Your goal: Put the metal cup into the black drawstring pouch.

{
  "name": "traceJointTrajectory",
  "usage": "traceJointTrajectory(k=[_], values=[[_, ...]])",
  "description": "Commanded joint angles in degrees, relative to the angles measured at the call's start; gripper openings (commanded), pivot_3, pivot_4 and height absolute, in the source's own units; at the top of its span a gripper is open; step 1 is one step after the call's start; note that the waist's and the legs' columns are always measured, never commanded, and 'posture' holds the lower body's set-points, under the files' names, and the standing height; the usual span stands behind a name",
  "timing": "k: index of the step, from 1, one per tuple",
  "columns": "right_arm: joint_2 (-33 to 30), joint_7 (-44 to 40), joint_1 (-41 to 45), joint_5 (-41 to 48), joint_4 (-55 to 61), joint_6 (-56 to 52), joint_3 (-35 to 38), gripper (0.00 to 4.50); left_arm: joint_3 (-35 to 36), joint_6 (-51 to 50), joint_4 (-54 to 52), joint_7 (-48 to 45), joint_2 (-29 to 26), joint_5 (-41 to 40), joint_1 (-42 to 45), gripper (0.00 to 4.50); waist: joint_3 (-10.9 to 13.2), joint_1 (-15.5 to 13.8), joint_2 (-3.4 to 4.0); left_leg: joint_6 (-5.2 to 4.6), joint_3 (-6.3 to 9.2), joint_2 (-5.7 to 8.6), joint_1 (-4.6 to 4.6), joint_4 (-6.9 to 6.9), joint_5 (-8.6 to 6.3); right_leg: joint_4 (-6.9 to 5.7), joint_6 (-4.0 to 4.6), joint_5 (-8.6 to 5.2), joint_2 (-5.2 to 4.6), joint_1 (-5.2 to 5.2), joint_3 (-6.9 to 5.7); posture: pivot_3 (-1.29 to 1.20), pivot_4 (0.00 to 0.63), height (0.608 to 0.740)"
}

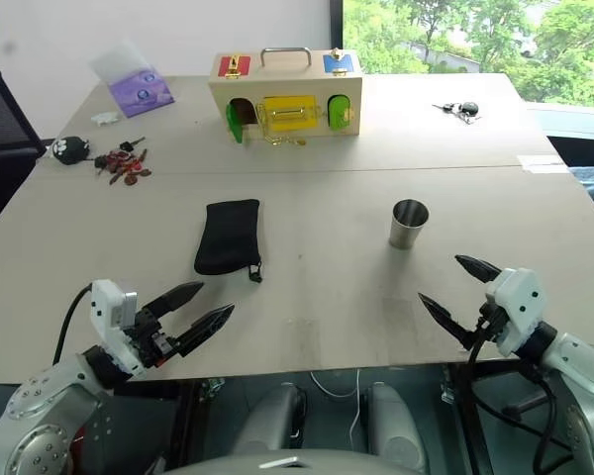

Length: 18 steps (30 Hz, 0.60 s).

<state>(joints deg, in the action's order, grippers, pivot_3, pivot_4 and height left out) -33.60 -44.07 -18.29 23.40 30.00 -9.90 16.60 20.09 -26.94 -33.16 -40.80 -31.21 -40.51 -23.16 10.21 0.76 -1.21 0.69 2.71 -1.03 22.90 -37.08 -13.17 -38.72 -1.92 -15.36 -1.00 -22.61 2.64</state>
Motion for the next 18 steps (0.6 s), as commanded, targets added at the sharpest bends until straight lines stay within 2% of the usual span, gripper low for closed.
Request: traceJointTrajectory(k=[1, 7, 11, 14, 18], values=[[0.2, -0.3, 1.8, 0.5, 0.4, 1.8, -0.7, 4.48, 1.3, 0.7, -2.2, 1.5, 0.0, -0.4, 0.7, 4.5, 0.0, 0.0, 0.0, 0.0, 0.0, 0.0, 0.0, 0.0, 0.0, 0.0, 0.0, 0.0, 0.0, 0.0, 0.0, 0.0, 0.15, 0.74], [0.9, -0.4, 7.6, 1.4, 1.4, 1.2, -4.6, 4.48, 2.2, -1.7, -5.1, 4.9, -1.2, -2.9, 3.0, 4.5, 0.0, 0.0, 0.0, 0.0, -0.01, -0.06, -0.01, 0.0, 0.0, 0.0, 0.0, 0.0, 0.02, 0.0, 0.02, 0.0, 0.15, 0.74], [0.3, -2.6, 11.8, 4.4, 3.1, 0.1, -7.5, 4.48, 1.4, -2.1, -6.4, 7.8, -3.7, 1.4, 5.0, 4.5, 0.0, 0.0, -0.01, 0.01, -0.01, -0.05, 0.0, 0.03, 0.0, 0.01, 0.0, 0.0, 0.1, -0.01, -0.01, 0.0, 0.15, 0.74], [-1.8, -6.5, 12.7, 6.7, 5.8, -0.1, -9.4, 4.48, -0.6, -1.3, -7.5, 12.4, -6.6, 10.9, 7.2, 4.5, 0.0, -0.1, 0.0, 0.01, 0.0, -0.03, 0.0, 0.05, 0.0, 0.02, 0.0, 0.01, 0.19, 0.0, -0.02, 0.0, 0.15, 0.74], [-4.3, -9.0, 12.7, 9.6, 8.8, -2.2, -11.3, 4.48, -8.2, -0.4, -10.9, 19.6, -15.8, 33.8, 6.4, 4.5, 0.1, -0.1, -0.05, 0.0, 0.04, 0.02, 0.01, 0.1, 0.0, 0.06, 0.0, 0.01, 0.21, 0.0, -0.03, 0.0, 0.15, 0.74]])
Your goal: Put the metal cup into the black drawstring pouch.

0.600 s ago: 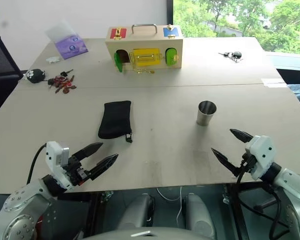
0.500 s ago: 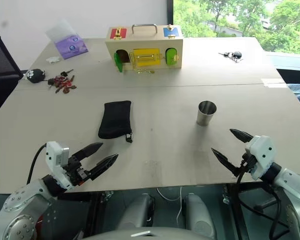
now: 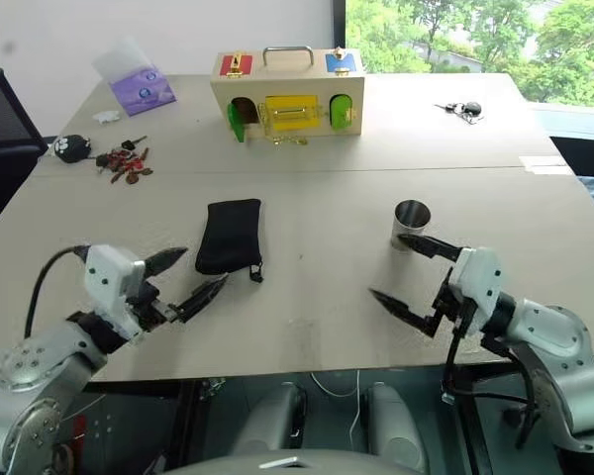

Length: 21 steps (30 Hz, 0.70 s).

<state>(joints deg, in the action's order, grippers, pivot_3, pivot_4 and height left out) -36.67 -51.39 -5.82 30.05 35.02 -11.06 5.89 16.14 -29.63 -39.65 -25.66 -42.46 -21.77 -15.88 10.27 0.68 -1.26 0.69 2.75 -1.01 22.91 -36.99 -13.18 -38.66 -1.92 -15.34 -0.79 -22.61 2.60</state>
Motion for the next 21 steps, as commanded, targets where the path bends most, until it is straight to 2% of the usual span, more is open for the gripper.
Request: traceJointTrajectory(k=[1, 5, 9, 17, 21], values=[[-1.3, -1.3, 0.6, 3.1, 4.2, -1.5, -1.2, 4.48, -6.1, 3.7, -5.1, 5.4, -6.5, 20.2, -1.6, 4.5, 0.0, 0.0, 0.0, 0.0, -0.02, 0.01, -0.02, 0.06, 0.0, 0.04, 0.0, 0.0, 0.0, 0.0, 0.02, 0.0, 0.15, 0.74], [-1.2, 0.0, 1.6, 2.5, 4.8, -2.2, -2.5, 4.48, -12.3, 5.0, -7.7, 7.3, -9.6, 34.1, -1.9, 4.5, 0.0, 0.1, -0.01, 0.0, -0.01, -0.01, -0.04, 0.23, 0.0, 0.18, 0.0, 0.01, -0.13, -0.02, 0.09, 0.0, 0.15, 0.74], [-1.2, 0.6, 2.5, 1.9, 4.4, -2.5, -3.0, 4.48, -15.6, 3.9, -6.8, 7.0, -9.2, 41.9, 0.2, 4.5, 0.0, 0.0, -0.01, 0.0, -0.03, 0.0, -0.03, 0.34, 0.0, 0.24, 0.01, 0.01, -0.18, -0.03, 0.0, 0.0, 0.15, 0.74], [-0.8, 1.8, 5.1, 0.7, 2.4, -2.7, -4.1, 4.48, -20.6, 6.3, 0.2, 6.3, -7.0, 52.1, 5.5, 4.5, 0.0, 0.1, -0.01, 0.0, -0.06, 0.0, -0.01, 0.44, 0.0, 0.29, -0.19, 0.14, -0.13, -0.07, -0.02, 0.0, 0.15, 0.74], [-1.0, 2.2, 4.4, 0.4, 2.4, -2.2, -3.6, 4.48, -21.8, 7.4, 2.5, 5.5, -5.6, 54.6, 6.7, 4.5, 0.0, 0.0, -0.02, 0.0, -0.03, 0.02, 0.01, 0.46, 0.0, 0.31, -0.13, 0.19, -0.13, -0.07, -0.05, 0.0, 0.15, 0.74]])
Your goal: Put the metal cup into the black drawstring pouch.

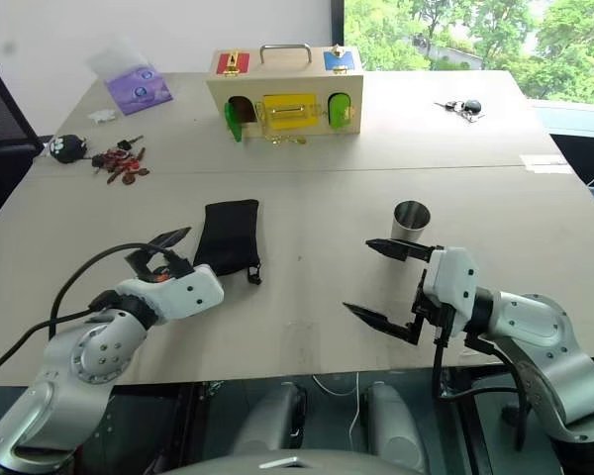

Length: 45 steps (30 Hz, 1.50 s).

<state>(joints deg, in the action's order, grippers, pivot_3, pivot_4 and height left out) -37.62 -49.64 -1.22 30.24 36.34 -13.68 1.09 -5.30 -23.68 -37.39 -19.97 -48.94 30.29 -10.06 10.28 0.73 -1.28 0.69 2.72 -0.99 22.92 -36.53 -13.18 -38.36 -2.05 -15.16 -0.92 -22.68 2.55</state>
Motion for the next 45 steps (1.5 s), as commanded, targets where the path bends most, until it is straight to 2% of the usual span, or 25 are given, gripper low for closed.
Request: traceJointTrajectory(k=[1, 9, 12, 16, 17, 18, 20, 22, 24, 27, 30, 32, 36, 39, 45], values=[[0.1, 0.6, -0.2, -0.1, 1.1, 0.6, 1.1, 4.48, -0.5, 2.2, 0.9, 0.0, 1.5, 3.0, 1.3, 4.5, 0.0, 0.0, 0.0, 0.0, 0.0, 0.0, 0.01, 0.0, 0.0, 0.0, 0.02, 0.01, -0.01, 0.0, 0.0, 0.0, 0.15, 0.74], [1.7, 3.5, 0.6, -2.4, 0.7, 0.7, 0.1, 4.48, -0.4, 4.8, 4.9, -1.5, 5.3, 3.4, 5.3, 4.5, 0.0, 0.0, -0.01, 0.0, 0.01, 0.01, 0.0, 0.0, 0.0, -0.01, 0.08, 0.06, 0.0, 0.01, -0.02, 0.0, 0.15, 0.74], [2.2, 5.1, 1.2, -4.0, 0.1, 0.1, -0.3, 4.5, -0.5, 6.4, 6.4, -3.6, 5.9, 1.8, 6.9, 3.74, 0.0, 0.0, 0.0, 0.0, 0.01, 0.02, 0.0, -0.01, 0.0, -0.02, 0.1, 0.08, 0.02, 0.01, -0.02, 0.0, 0.15, 0.74], [2.8, 7.0, 1.6, -4.7, 0.3, -0.3, 0.2, 4.5, -0.7, 6.9, 8.9, -6.1, 7.3, -0.7, 8.9, 1.88, 0.0, 0.0, 0.0, 0.0, 0.02, 0.02, 0.0, 0.0, 0.0, -0.03, 0.11, 0.09, 0.01, 0.01, -0.03, 0.0, 0.15, 0.74], [2.5, 7.8, 1.8, -4.7, 0.6, -1.6, 0.6, 4.5, -0.7, 5.1, 8.9, -7.8, 8.4, -2.4, 10.1, 1.26, 0.0, 0.0, 0.0, 0.0, 0.01, 0.02, 0.0, 0.0, 0.0, -0.03, 0.11, 0.09, 0.01, 0.01, -0.02, 0.0, 0.15, 0.74], [2.2, 8.4, 2.0, -4.7, 0.8, -2.5, 0.9, 4.5, -0.7, 3.8, 9.0, -9.0, 9.2, -3.5, 10.9, 1.01, 0.0, 0.0, 0.0, 0.0, 0.01, 0.03, 0.0, 0.0, 0.0, -0.04, 0.11, 0.09, 0.01, 0.01, -0.02, 0.0, 0.15, 0.74], [-1.0, 9.1, 2.1, -6.9, 2.5, -5.6, 1.7, 4.5, -0.1, 0.8, 9.1, -11.1, 11.1, -6.1, 13.1, 0.17, 0.0, 0.0, -0.01, -0.01, 0.05, 0.06, 0.03, -0.08, 0.0, -0.1, 0.11, 0.09, 0.01, 0.01, -0.06, 0.0, 0.15, 0.74], [-4.4, 10.0, 2.7, -8.6, 3.9, -9.6, 2.7, 4.5, 0.8, -2.9, 8.8, -13.2, 12.9, -8.8, 15.1, 0.08, 0.0, -0.1, 0.03, -0.01, 0.05, 0.13, 0.04, -0.12, 0.0, -0.14, 0.1, 0.09, -0.01, 0.02, -0.04, 0.0, 0.15, 0.74], [-6.8, 8.3, 4.7, -3.0, 4.3, -14.1, 4.6, 4.5, 1.9, -8.2, 8.0, -16.0, 14.5, -12.7, 16.7, 0.08, 0.0, 0.0, 0.0, -0.01, 0.1, 0.26, 0.02, -0.14, 0.01, -0.19, 0.09, 0.09, -0.03, 0.03, -0.06, 0.0, 0.15, 0.74], [-7.1, 10.6, 9.4, 3.2, 4.3, -20.0, 8.9, 4.5, 4.9, -18.9, 5.9, -20.0, 17.8, -20.9, 20.1, 0.08, 0.0, 0.3, -0.01, -0.01, 0.12, 0.33, -0.01, -0.16, 0.01, -0.26, 0.09, 0.09, 0.02, 0.04, -0.07, 0.0, 0.15, 0.74], [-10.2, 11.9, 14.5, 4.9, 3.6, -27.2, 9.1, 4.5, 8.7, -28.8, 5.9, -21.3, 21.5, -27.9, 24.2, 0.08, 0.0, 0.2, -0.02, -0.01, 0.17, 0.36, 0.0, -0.24, 0.01, -0.45, 0.09, 0.08, 0.03, 0.02, -0.09, 0.0, 0.15, 0.74], [-13.1, 10.9, 18.7, 9.1, 1.9, -33.5, 9.4, 4.5, 11.4, -35.4, 6.4, -21.6, 23.3, -32.3, 27.1, 0.08, 0.0, 0.2, -0.04, -0.01, 0.2, 0.4, 0.02, -0.33, 0.01, -0.47, 0.08, 0.08, 0.03, 0.05, -0.11, 0.0, 0.15, 0.74], [-18.2, 11.7, 30.8, 7.5, -4.6, -42.0, 5.2, 4.5, 15.0, -43.9, 7.8, -20.0, 25.2, -37.8, 32.0, 0.08, 0.0, 0.3, -0.03, -0.01, 0.24, 0.42, 0.09, -0.46, 0.01, -0.45, 0.07, 0.09, 0.01, 0.05, -0.15, 0.0, 0.15, 0.74], [-16.6, 11.3, 38.0, 8.5, -11.0, -45.7, 3.4, 4.5, 16.4, -47.9, 8.0, -18.6, 26.0, -40.9, 34.0, 0.08, 0.0, 0.3, -0.06, -0.01, 0.25, 0.41, 0.09, -0.51, 0.01, -0.46, 0.08, 0.09, 0.01, 0.06, -0.17, 0.0, 0.15, 0.74], [-14.0, 10.4, 47.7, 1.6, -22.9, -45.7, -5.8, 4.5, 21.6, -61.8, 7.2, -16.1, 31.1, -47.8, 40.2, 0.08, 0.0, 0.2, -0.07, -0.01, 0.29, 0.42, 0.17, -0.54, 0.01, -0.47, 0.08, 0.1, -0.01, 0.04, -0.19, 0.0, 0.15, 0.74]])
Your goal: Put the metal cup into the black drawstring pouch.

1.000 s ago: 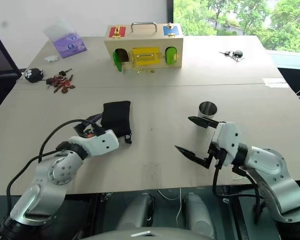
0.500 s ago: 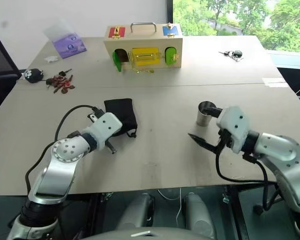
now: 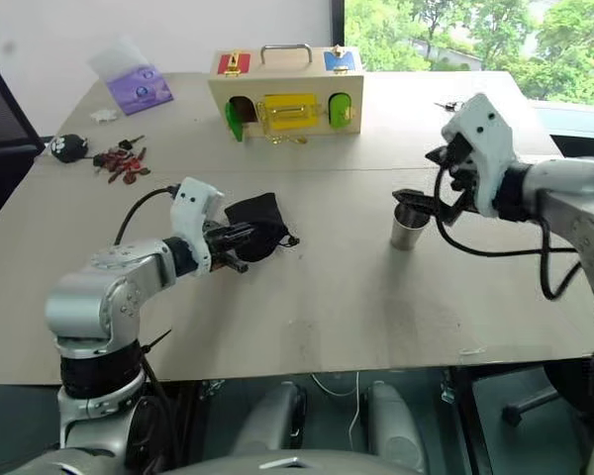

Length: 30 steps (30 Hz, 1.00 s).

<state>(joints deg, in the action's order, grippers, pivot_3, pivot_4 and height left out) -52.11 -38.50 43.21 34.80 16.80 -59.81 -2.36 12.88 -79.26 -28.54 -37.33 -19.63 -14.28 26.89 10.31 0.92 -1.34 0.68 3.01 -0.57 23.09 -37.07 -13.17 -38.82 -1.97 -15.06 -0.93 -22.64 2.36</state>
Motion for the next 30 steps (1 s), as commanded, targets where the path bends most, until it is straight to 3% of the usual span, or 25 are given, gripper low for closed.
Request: traceJointTrajectory(k=[1, 7, 17, 24, 30], values=[[1.1, -1.1, 4.4, -3.7, -5.2, 0.3, -3.4, 4.5, 4.9, -9.1, -1.5, 1.8, 3.0, -3.9, 4.9, 0.08, 0.0, -0.1, 0.0, 0.0, 0.01, 0.0, 0.03, -0.01, 0.0, 0.0, 0.0, 0.0, 0.0, -0.03, -0.01, 0.0, 0.15, 0.74], [3.9, -3.8, 9.3, -7.8, -12.8, 0.9, -7.8, 4.5, 9.0, -13.2, 0.8, 6.9, 6.7, -7.5, 8.4, 0.08, 0.0, 0.1, 0.0, 0.01, 0.26, 0.01, 0.57, -0.17, 0.01, -0.05, -0.01, 0.02, -0.03, -0.45, -0.19, 0.0, 0.15, 0.74], [6.7, -7.6, 14.1, -16.1, -22.0, 3.6, -14.2, 4.5, 7.6, -13.2, 1.5, 11.9, 5.7, -11.0, 7.9, 0.08, 0.0, -0.1, 0.0, 0.24, 0.3, 0.08, 0.75, -0.14, 0.14, -0.06, -0.01, 0.02, -0.09, -0.65, -0.15, 0.0, 0.15, 0.74], [-1.6, -19.9, 12.4, -17.1, -19.6, 7.3, -14.7, 4.5, 9.1, -13.2, 1.3, 14.3, 5.1, -12.8, 8.0, 0.08, 0.0, -0.2, 0.03, 0.25, 0.31, 0.13, 0.81, -0.12, 0.14, -0.02, -0.01, 0.02, -0.13, -0.68, -0.24, 0.0, 0.15, 0.74], [-1.7, -23.8, 12.0, -20.9, -23.1, 11.1, -17.1, 4.5, 9.4, -13.2, 0.4, 16.2, 5.5, -14.8, 7.6, 0.08, 0.0, 0.4, 0.03, 0.25, 0.29, 0.11, 0.71, -0.12, 0.13, -0.1, -0.01, 0.02, -0.09, -0.68, -0.11, 0.0, 0.15, 0.74]])
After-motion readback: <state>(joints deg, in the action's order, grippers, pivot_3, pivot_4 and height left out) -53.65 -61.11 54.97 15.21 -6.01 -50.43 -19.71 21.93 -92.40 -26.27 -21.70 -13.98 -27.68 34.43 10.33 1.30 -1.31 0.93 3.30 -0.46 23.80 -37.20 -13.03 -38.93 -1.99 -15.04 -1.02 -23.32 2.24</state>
